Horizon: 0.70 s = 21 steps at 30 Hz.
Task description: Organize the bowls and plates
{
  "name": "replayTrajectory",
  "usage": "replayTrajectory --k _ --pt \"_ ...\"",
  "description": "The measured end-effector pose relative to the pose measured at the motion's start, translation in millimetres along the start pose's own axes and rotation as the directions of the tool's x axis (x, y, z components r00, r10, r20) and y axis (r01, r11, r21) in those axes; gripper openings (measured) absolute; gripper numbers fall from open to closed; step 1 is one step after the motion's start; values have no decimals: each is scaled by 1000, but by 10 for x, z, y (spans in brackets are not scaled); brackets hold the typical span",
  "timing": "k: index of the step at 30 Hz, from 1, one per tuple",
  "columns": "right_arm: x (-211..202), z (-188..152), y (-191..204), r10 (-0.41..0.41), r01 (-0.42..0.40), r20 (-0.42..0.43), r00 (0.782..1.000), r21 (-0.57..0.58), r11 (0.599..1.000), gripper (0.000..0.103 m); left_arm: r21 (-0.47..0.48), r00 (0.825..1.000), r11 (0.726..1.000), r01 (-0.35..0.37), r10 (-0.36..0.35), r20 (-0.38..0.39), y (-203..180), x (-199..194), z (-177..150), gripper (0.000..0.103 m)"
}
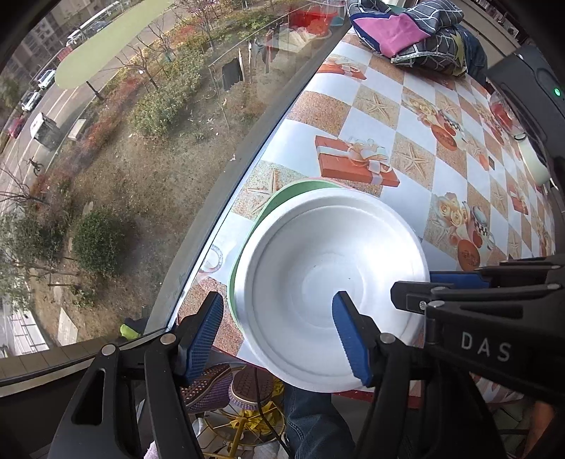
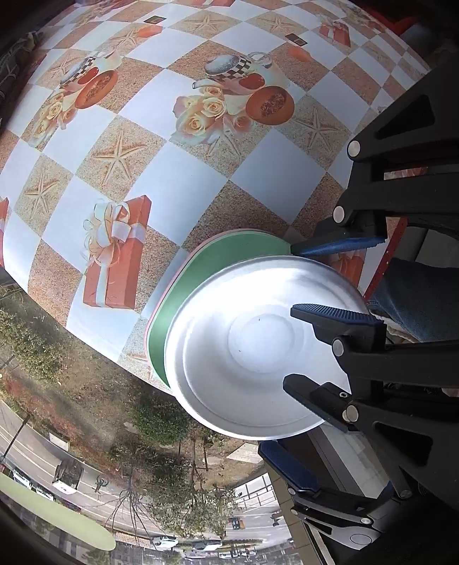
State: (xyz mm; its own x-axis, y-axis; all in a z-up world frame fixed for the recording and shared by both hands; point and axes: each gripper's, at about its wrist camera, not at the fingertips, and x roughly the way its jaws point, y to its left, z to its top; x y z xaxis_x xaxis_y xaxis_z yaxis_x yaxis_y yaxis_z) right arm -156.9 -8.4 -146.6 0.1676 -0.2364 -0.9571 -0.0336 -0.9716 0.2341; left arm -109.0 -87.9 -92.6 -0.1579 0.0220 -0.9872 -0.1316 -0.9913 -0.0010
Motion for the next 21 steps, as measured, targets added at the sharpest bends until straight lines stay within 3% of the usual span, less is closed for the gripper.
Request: replayTrajectory --k 2,3,5,10,11,12,14,18,21 --pt "-22 -10 -2 1 -1 6 1000 -1 1000 33 5 1000 1000 -20 20 -6 -5 7 4 68" --pt "-30 -32 -1 1 -1 13 1000 -3 1000 52 5 999 999 -41 41 -23 -5 29 16 70" --pt "-66 -74 70 7 -6 37 999 -8 1000 75 2 996 998 -60 60 -66 -6 92 33 74" --pt "-148 -114 94 2 -1 68 998 -15 1000 79 -8 996 996 -84 83 -31 2 35 21 80" --pt "-148 -126 94 2 -1 75 997 -15 1000 94 -4 995 995 -99 99 -26 -6 23 26 80" --pt "-186 -107 41 3 -1 87 996 -20 1000 103 1 992 993 -120 120 -29 -19 18 37 80" --pt "-250 -119 25 -14 18 119 993 -35 999 103 6 989 990 -141 141 -43 -26 32 45 80" --pt "-337 -187 12 -27 35 163 986 -50 998 103 -13 997 998 -56 55 -49 8 32 27 80" --pt "-389 -208 -42 -9 15 161 987 -38 999 103 19 998 999 -47 48 -37 -37 -13 -2 80"
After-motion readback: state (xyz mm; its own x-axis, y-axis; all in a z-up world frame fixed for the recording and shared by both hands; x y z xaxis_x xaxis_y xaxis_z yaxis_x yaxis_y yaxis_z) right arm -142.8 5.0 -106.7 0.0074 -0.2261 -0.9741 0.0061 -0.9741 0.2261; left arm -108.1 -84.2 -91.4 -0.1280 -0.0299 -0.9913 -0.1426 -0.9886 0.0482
